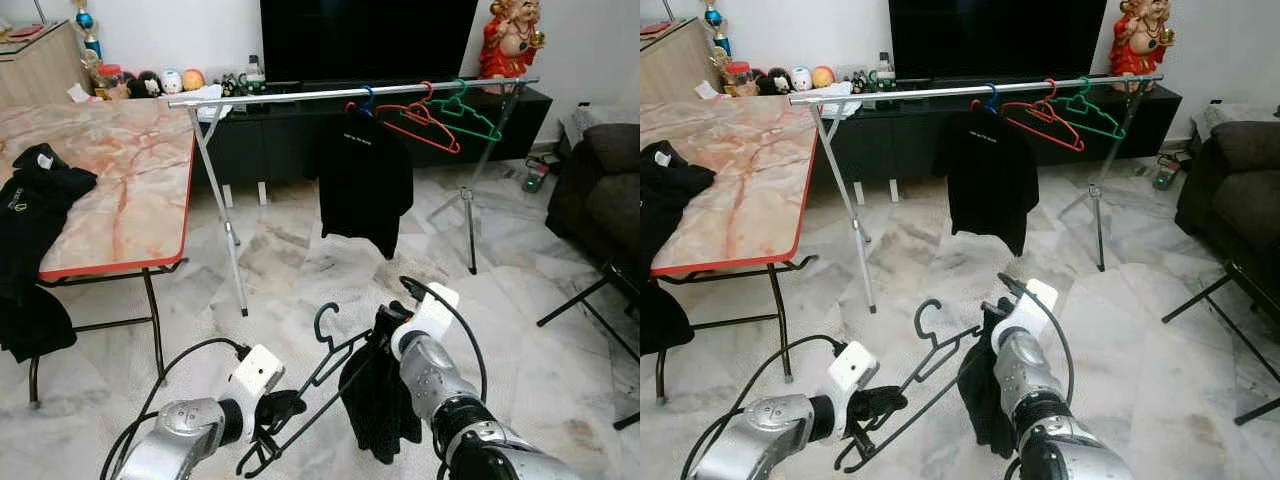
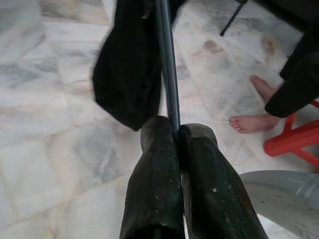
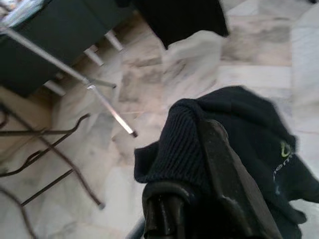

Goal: Hang hanger

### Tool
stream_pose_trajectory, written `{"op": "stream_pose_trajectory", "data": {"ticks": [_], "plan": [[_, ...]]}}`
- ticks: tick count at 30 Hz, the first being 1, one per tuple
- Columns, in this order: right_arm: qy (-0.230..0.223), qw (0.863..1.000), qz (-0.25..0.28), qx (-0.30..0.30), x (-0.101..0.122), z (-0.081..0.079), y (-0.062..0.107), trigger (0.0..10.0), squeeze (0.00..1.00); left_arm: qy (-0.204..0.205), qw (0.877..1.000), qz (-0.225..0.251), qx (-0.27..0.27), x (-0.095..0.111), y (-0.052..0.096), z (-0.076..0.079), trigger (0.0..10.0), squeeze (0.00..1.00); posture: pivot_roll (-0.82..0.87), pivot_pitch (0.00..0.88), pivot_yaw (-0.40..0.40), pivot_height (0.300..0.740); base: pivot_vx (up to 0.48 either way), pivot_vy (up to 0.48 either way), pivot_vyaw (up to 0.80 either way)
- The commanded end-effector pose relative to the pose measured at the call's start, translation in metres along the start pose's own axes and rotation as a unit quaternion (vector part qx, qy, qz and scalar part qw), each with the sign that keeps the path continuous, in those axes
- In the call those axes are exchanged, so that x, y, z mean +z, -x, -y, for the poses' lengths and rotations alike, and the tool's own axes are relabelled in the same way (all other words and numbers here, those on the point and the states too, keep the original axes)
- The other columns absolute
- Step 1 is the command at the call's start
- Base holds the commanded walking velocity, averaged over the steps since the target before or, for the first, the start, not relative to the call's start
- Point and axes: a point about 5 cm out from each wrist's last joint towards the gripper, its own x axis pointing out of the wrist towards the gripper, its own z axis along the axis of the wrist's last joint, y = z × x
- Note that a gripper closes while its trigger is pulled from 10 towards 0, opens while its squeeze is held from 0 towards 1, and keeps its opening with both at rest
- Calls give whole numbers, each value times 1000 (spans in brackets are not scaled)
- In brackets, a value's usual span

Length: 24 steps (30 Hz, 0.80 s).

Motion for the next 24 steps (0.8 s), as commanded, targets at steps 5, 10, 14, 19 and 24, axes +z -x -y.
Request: {"op": "stream_pose_trajectory", "data": {"ticks": [5, 10, 14, 19, 24], "plan": [[6, 999, 42, -8, 27, 1, -2, 10000, 0, -8, 998, 3, -68, 5, 0, 19, 10000, 0, 137, 0, -23, 740, 0, 0, 0], [-8, 998, 55, -36, 38, 16, -2, 10000, 0, -6, 999, 9, -45, 6, 1, 12, 10000, 0, 139, 0, -27, 740, 0, 0, 0], [10, 999, 41, -4, 33, 10, -2, 10000, 0, -6, 1000, 28, -7, 12, 0, 3, 10000, 0, 137, 0, -27, 740, 0, 0, 0], [62, 996, 10, 64, 17, -8, -1, 10000, 0, -13, 999, 35, 4, 16, -5, 2, 10000, 0, 133, 0, -23, 740, 0, 0, 0], [56, 994, -4, 99, 9, -23, 0, 10000, 0, -11, 998, 48, 46, 21, -9, -6, 10000, 0, 132, 0, -24, 740, 0, 0, 0]]}}
